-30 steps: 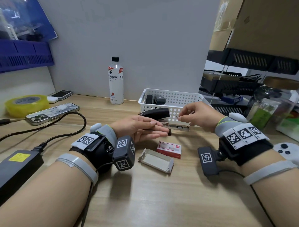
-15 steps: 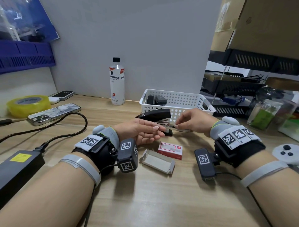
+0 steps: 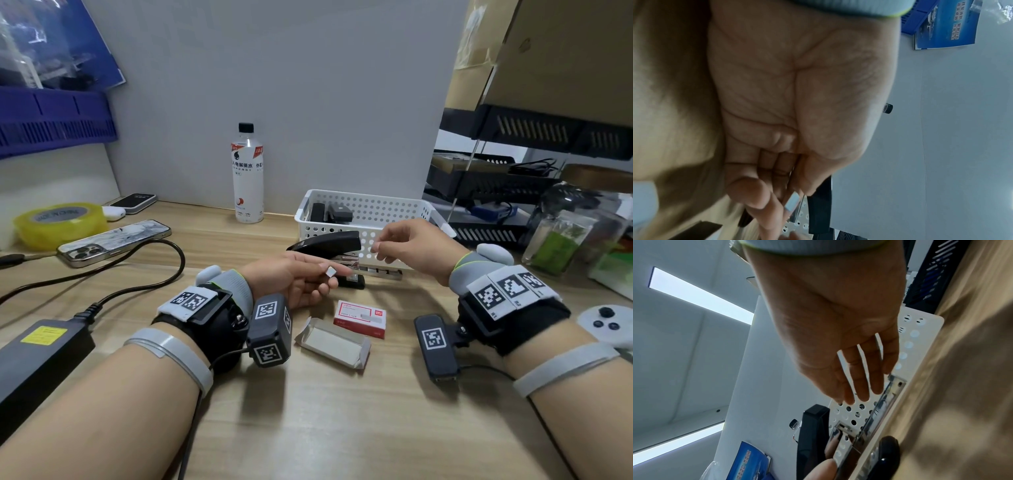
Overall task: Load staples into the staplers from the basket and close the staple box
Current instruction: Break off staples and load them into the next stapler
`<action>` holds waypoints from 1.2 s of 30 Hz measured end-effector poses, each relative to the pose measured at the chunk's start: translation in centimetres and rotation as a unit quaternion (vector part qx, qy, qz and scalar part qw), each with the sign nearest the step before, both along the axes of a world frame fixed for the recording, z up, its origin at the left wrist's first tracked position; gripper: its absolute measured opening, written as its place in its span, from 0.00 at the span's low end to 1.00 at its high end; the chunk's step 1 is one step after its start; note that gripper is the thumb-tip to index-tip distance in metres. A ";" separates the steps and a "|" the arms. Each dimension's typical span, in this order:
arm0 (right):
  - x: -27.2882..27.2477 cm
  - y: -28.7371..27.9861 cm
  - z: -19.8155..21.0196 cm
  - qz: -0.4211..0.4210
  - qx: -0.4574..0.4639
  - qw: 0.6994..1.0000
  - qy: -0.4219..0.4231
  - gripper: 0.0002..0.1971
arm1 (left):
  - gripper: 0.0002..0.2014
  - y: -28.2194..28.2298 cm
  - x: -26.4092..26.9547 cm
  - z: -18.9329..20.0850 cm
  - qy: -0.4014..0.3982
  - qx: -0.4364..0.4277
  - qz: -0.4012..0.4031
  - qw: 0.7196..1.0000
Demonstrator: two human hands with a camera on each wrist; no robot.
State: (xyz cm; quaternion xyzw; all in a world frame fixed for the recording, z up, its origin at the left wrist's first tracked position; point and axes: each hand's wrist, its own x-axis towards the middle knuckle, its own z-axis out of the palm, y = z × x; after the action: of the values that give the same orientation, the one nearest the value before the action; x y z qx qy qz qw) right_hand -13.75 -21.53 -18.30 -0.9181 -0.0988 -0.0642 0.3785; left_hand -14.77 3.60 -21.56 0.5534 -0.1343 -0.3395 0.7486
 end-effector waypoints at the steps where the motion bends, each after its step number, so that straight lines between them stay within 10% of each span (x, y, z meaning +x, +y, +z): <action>1: -0.2 0.2 0.3 0.006 0.001 1.000 -0.002 0.07 | 0.17 0.0 0.0 0.0 -0.005 -0.003 0.000 1.000; 11: -3.5 3.4 3.0 0.179 -0.030 0.983 0.030 0.04 | 0.08 -0.9 -0.9 0.7 -0.045 -0.066 -0.006 0.997; 21: -2.2 0.2 2.8 0.062 -0.087 0.986 0.126 0.26 | 0.10 -0.7 -0.5 0.2 -0.042 -0.033 0.005 0.999; 36: -2.4 0.1 3.0 0.046 -0.066 0.984 0.160 0.22 | 0.08 -0.9 -0.6 0.4 -0.013 -0.025 0.064 0.998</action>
State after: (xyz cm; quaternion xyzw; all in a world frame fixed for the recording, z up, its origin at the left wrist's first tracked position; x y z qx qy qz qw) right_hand -16.17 -21.40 -15.35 -0.9339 -0.0833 0.1079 0.3304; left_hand -15.38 2.69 -21.13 0.5464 -0.1167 -0.2803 0.7805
